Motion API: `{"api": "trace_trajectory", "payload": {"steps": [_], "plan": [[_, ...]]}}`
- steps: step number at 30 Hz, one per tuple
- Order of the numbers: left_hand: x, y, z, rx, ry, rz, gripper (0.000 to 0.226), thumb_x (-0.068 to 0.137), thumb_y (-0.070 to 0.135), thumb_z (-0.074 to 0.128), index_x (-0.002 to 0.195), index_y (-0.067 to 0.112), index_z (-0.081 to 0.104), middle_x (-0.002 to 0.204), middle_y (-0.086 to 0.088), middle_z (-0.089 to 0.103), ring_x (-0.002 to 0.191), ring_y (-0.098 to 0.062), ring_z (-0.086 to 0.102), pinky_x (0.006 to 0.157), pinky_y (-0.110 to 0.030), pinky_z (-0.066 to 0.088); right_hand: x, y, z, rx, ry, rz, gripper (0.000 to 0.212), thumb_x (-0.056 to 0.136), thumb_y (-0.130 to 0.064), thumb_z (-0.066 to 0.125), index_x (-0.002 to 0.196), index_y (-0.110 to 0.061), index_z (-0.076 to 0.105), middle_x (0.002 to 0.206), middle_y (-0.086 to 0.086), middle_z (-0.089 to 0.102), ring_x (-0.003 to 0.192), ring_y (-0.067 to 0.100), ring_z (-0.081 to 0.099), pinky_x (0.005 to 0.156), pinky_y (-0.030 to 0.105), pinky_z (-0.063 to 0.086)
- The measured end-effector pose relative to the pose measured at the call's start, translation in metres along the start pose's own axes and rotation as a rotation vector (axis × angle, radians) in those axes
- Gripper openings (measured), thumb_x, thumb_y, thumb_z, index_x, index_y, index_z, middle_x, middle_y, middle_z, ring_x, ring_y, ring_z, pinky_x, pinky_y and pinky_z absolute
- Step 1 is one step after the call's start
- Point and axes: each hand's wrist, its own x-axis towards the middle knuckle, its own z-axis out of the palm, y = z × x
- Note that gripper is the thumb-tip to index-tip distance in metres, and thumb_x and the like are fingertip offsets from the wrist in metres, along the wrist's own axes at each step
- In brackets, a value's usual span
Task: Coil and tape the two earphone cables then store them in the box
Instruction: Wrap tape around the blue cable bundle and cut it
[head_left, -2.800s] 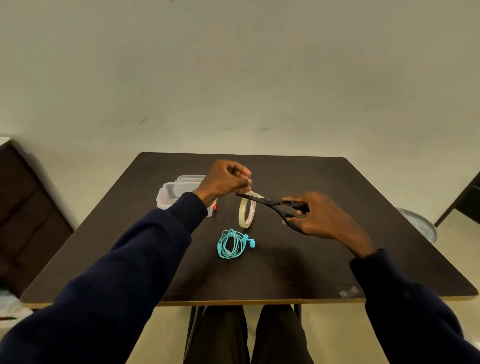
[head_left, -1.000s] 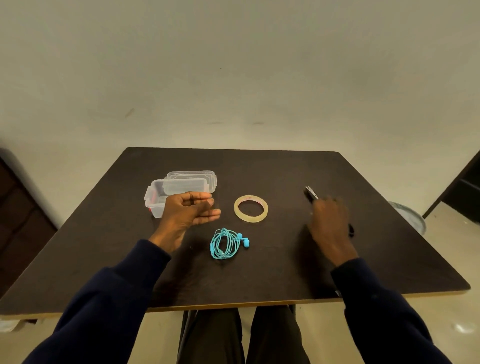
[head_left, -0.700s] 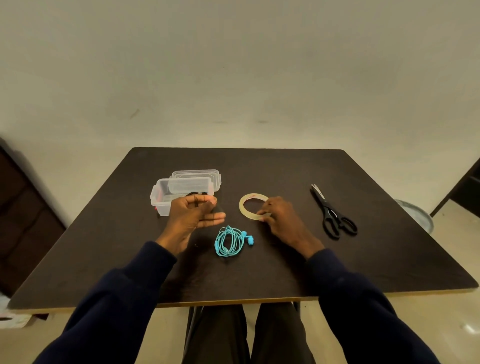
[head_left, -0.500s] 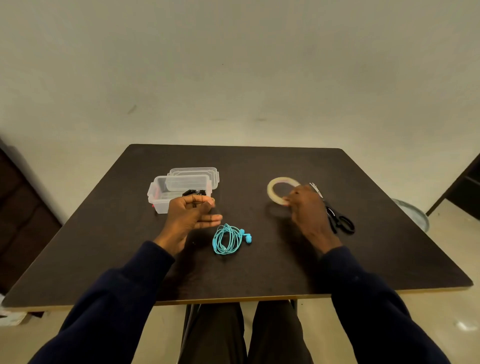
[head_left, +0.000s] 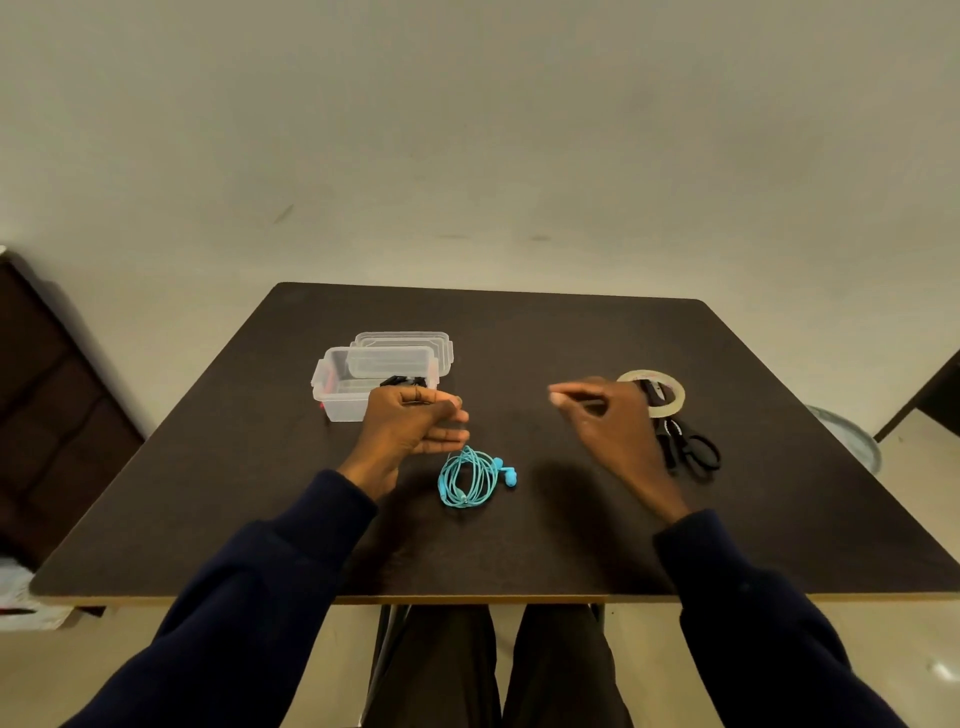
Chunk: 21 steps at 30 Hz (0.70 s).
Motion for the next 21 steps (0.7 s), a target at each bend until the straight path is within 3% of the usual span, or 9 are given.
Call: {"api": "trace_trajectory", "payload": {"steps": [4, 8, 12, 16, 21], "plan": [[-0.003, 0.0, 0.005, 0.053, 0.022, 0.04, 0.008, 0.091, 0.01, 0.072, 0.095, 0.003, 0.072, 0.086, -0.015, 0.078, 0.077, -0.032, 0.077, 0.068, -0.04, 0.065, -0.004, -0.051, 0.039, 0.281, -0.19, 0.088, 0.028, 0.08, -0.03, 0.082, 0.104, -0.016, 0.077, 0.096, -0.006, 0.077, 0.087, 0.001, 0.071, 0.079, 0.018, 0.057], [-0.006, 0.002, 0.004, 0.115, 0.077, 0.106, 0.008, 0.087, 0.011, 0.077, 0.089, 0.005, 0.073, 0.079, -0.013, 0.077, 0.073, -0.03, 0.077, 0.066, -0.038, 0.064, -0.001, -0.065, 0.06, 0.368, -0.197, 0.122, 0.025, 0.075, -0.016, 0.086, 0.097, -0.008, 0.078, 0.089, 0.004, 0.077, 0.082, 0.013, 0.074, 0.079, 0.027, 0.061], [-0.008, 0.006, -0.001, 0.158, 0.097, 0.113, 0.012, 0.084, 0.012, 0.079, 0.091, 0.003, 0.073, 0.079, -0.012, 0.077, 0.072, -0.028, 0.077, 0.071, -0.043, 0.064, 0.0, -0.065, 0.065, 0.425, -0.226, 0.145, 0.02, 0.076, -0.013, 0.085, 0.095, -0.009, 0.078, 0.086, 0.003, 0.077, 0.079, 0.014, 0.075, 0.074, 0.026, 0.061], [-0.013, 0.007, -0.003, 0.187, 0.111, 0.146, 0.011, 0.083, 0.011, 0.08, 0.089, 0.004, 0.074, 0.08, -0.013, 0.077, 0.074, -0.028, 0.077, 0.073, -0.047, 0.064, -0.004, -0.068, 0.067, 0.561, -0.262, 0.238, 0.019, 0.08, -0.008, 0.081, 0.097, -0.004, 0.076, 0.089, 0.009, 0.077, 0.082, 0.023, 0.076, 0.071, 0.033, 0.063], [-0.016, 0.007, -0.004, 0.165, 0.107, 0.157, 0.014, 0.082, 0.015, 0.081, 0.092, 0.007, 0.075, 0.084, -0.013, 0.077, 0.078, -0.028, 0.077, 0.075, -0.046, 0.064, -0.007, -0.069, 0.065, 0.776, -0.274, 0.332, 0.019, 0.083, -0.004, 0.077, 0.101, 0.002, 0.074, 0.09, 0.016, 0.076, 0.08, 0.025, 0.075, 0.068, 0.026, 0.061]]}}
